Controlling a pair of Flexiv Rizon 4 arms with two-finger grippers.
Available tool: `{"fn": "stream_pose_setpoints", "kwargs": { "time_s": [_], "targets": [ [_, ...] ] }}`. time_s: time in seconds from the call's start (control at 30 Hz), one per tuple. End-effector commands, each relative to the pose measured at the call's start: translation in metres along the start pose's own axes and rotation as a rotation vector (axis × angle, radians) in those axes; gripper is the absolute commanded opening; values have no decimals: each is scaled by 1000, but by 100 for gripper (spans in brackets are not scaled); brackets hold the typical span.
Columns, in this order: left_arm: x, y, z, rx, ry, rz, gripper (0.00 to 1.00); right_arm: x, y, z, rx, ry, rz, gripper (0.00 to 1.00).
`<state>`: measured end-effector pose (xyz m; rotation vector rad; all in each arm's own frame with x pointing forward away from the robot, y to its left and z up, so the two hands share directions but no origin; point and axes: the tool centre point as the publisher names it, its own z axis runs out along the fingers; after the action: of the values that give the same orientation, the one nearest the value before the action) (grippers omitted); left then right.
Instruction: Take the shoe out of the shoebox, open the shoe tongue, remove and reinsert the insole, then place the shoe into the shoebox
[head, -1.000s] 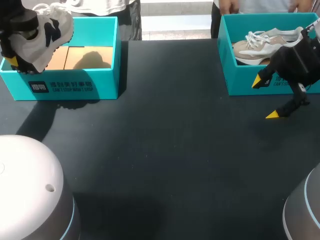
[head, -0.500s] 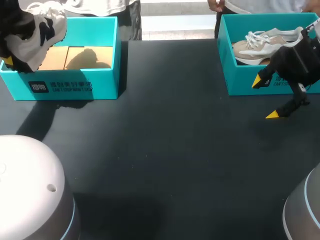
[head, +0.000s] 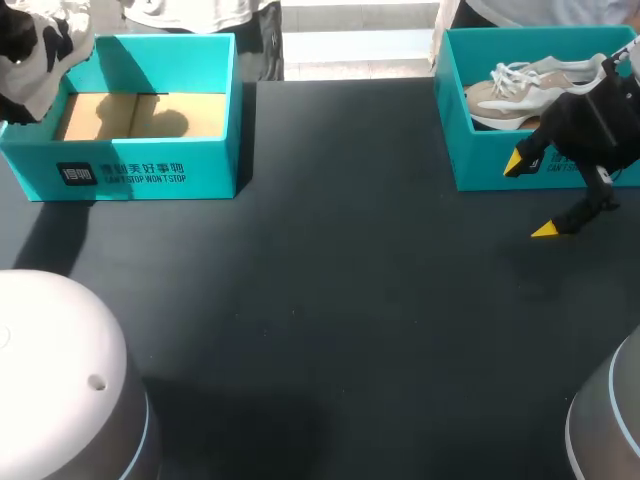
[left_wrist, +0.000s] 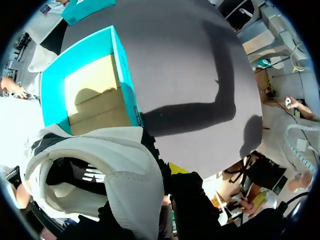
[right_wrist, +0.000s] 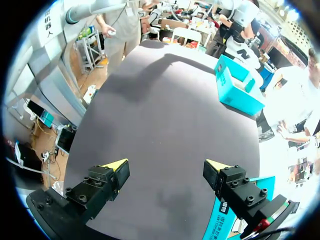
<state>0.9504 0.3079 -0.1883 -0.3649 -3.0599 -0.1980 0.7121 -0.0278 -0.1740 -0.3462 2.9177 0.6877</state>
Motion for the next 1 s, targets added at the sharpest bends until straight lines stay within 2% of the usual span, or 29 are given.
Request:
{"fn": "stream_pose_setpoints", "kwargs": {
  "time_s": [0.03,0.13,0.3,0.77,0.8,0.87,0.9,1.0],
  "targets": [
    [-26,8,2,15,21,0,0,-2,0,1,2,5,0,100],
    [-39,9,6,15,3,-6,0,-2,0,1,2,5,0,100],
    [-49,8,7,21,-19,-15,0,-2,0,1,2,5,0,100],
    [-49,8,7,21,-19,-15,0,-2,0,1,2,5,0,100],
    [-46,7,7,39,-40,43,0,-2,0,1,2,5,0,100],
    [-41,7,9,-13,-55,270,0,-2,0,1,2,5,0,100],
    [-42,10,10,-7,-72,276,0,-2,0,1,2,5,0,100],
    [-46,20,14,-54,-65,519,0,-2,0,1,2,5,0,100]
  ]
}}
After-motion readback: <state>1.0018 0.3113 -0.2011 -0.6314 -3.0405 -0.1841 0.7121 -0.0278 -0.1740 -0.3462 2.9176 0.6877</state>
